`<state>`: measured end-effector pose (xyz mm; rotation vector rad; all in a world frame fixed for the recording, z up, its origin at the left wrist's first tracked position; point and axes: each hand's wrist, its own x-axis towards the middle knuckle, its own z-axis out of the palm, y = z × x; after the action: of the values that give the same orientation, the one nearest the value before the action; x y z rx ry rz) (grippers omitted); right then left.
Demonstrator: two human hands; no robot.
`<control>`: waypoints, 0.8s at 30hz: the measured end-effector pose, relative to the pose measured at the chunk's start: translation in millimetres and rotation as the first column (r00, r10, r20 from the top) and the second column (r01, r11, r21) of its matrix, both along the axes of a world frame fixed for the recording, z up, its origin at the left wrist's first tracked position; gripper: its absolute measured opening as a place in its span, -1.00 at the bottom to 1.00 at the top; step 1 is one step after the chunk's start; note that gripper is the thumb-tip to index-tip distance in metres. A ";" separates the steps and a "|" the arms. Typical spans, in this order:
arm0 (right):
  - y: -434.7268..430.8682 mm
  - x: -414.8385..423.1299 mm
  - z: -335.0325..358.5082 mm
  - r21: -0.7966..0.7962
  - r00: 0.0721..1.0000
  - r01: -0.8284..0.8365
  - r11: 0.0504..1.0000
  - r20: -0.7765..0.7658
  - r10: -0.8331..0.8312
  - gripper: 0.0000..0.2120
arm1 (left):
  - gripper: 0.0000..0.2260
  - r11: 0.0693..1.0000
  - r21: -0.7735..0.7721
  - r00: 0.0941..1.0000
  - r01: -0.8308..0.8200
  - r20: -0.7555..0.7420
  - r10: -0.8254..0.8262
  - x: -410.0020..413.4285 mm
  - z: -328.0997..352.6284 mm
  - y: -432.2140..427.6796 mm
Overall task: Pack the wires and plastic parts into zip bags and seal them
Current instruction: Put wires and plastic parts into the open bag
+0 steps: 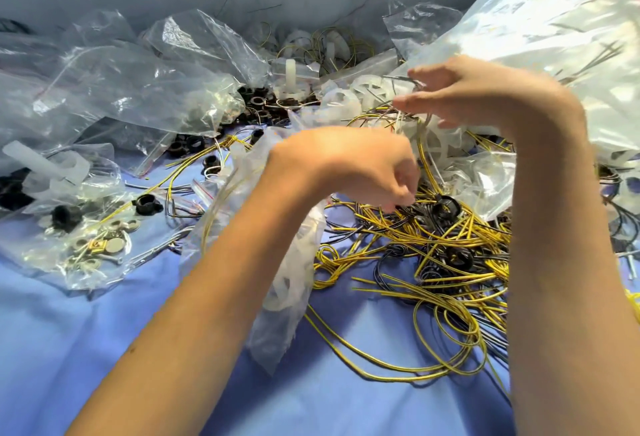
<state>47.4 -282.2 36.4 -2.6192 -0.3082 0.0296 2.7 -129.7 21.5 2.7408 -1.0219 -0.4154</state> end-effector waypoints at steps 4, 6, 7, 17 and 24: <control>-1.6 0.4 2.5 -0.023 0.998 0.037 0.999 -0.044 -0.038 -0.40 | -0.81 0.998 0.056 0.995 0.014 0.093 -0.019 0.2 -23.3 -21.0; -3.9 -1.2 4.6 -0.076 0.998 0.026 0.997 -0.051 -0.030 -0.39 | -0.82 0.997 0.077 0.990 0.002 0.138 -0.013 1.5 -36.0 -28.5; -4.7 -2.8 6.6 -0.096 0.999 0.020 0.995 -0.043 -0.024 -0.40 | -0.83 0.996 0.088 0.987 -0.006 0.162 -0.008 1.4 -41.7 -31.7; -8.5 -8.7 10.8 -0.048 0.999 -0.035 0.998 -0.036 0.034 -0.48 | -0.87 0.984 0.160 0.951 -0.075 0.308 0.022 -2.6 -44.0 -33.5; -10.2 -8.1 10.2 -0.050 0.997 -0.061 0.997 -0.052 0.058 -0.50 | -0.91 0.939 0.326 0.994 -0.111 0.040 0.103 6.5 -32.3 -14.4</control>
<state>39.3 -292.4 46.5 -2.6549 -0.3721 0.1259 9.1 -144.0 -10.8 3.0838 -0.8699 -0.5862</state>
